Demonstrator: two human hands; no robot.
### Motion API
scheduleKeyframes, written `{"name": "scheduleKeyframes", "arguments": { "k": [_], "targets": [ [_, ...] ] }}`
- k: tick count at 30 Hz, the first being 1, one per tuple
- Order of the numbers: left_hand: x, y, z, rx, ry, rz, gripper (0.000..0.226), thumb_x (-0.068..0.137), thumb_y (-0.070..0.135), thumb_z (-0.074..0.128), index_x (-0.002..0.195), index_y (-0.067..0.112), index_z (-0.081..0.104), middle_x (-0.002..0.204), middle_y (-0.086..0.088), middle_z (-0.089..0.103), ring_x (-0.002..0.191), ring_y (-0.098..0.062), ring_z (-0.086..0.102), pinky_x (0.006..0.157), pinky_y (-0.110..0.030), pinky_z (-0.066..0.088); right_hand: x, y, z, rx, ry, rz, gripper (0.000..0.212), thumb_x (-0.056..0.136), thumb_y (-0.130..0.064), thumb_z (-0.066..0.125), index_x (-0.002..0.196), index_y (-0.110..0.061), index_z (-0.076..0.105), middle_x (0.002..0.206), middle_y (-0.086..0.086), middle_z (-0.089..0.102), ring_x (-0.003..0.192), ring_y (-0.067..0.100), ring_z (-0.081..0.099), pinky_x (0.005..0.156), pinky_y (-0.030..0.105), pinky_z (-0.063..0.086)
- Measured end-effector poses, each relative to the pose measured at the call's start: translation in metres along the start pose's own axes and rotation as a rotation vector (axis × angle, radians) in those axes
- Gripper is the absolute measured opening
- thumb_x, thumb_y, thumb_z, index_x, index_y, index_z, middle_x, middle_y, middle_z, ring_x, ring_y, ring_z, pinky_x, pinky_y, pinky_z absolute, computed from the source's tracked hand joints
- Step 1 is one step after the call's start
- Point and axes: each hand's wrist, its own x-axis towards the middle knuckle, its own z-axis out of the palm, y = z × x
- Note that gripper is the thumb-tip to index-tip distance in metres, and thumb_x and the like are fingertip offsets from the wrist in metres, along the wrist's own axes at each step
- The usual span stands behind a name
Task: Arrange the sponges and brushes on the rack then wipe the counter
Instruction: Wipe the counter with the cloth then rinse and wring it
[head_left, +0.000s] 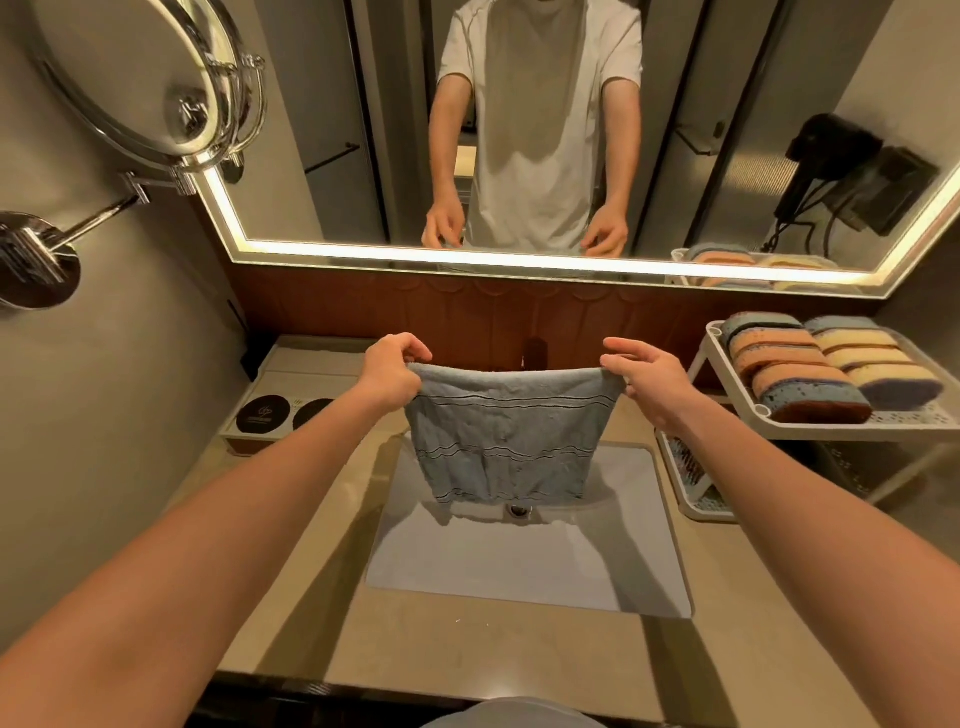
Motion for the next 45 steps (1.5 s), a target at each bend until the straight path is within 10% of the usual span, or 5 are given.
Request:
{"name": "scheduleKeyframes", "arguments": {
  "k": [15, 19, 27, 31, 45],
  "targets": [
    [-0.01, -0.003, 0.01, 0.486, 0.178, 0.14, 0.019, 0.103, 0.015, 0.052, 0.099, 0.027, 0.066, 0.092, 0.004, 0.07, 0.089, -0.023, 0.062, 0.089, -0.042, 0.039, 0.004, 0.018, -0.011, -0.812, 0.056, -0.219, 0.014, 0.098, -0.027, 0.062, 0.088, -0.028, 0.071, 0.095, -0.002, 0.07, 0.1, 0.022, 0.062, 0.085, 0.037, 0.048],
    [-0.01, -0.004, 0.013, 0.533, 0.187, 0.081, 0.013, 0.103, 0.024, 0.05, 0.099, 0.026, 0.062, 0.088, 0.005, 0.066, 0.089, -0.02, 0.061, 0.094, -0.041, 0.037, 0.004, 0.019, -0.01, -1.035, 0.094, -0.331, 0.02, 0.103, -0.034, 0.052, 0.093, -0.032, 0.07, 0.088, -0.01, 0.069, 0.093, 0.013, 0.056, 0.119, 0.043, 0.018],
    [-0.005, 0.013, 0.016, -0.247, 0.024, -0.349, 0.011, 0.082, 0.008, 0.056, 0.08, 0.003, 0.065, 0.08, -0.011, 0.065, 0.073, -0.028, 0.06, 0.062, -0.037, 0.054, 0.001, 0.015, 0.001, -0.63, 0.015, -0.158, 0.015, 0.1, -0.022, 0.057, 0.097, -0.016, 0.07, 0.095, 0.002, 0.069, 0.09, 0.02, 0.064, 0.073, 0.034, 0.054],
    [-0.021, 0.039, 0.023, -0.513, -0.079, -0.526, 0.009, 0.091, 0.001, 0.049, 0.088, 0.007, 0.054, 0.072, -0.013, 0.052, 0.059, -0.023, 0.049, 0.04, -0.018, 0.031, -0.01, 0.012, 0.018, -0.238, -0.068, -0.001, 0.014, 0.101, -0.012, 0.057, 0.103, -0.004, 0.068, 0.09, 0.011, 0.068, 0.078, 0.019, 0.065, 0.058, 0.023, 0.057],
    [-0.057, 0.07, 0.077, -0.662, -0.282, -0.591, 0.005, 0.099, 0.007, 0.052, 0.102, 0.011, 0.054, 0.076, -0.01, 0.061, 0.045, -0.013, 0.052, 0.042, -0.023, 0.039, -0.034, 0.037, 0.082, -0.203, -0.193, -0.082, 0.01, 0.095, -0.025, 0.066, 0.097, -0.019, 0.074, 0.093, 0.007, 0.074, 0.09, 0.025, 0.072, 0.078, 0.05, 0.061]
  ]
}}
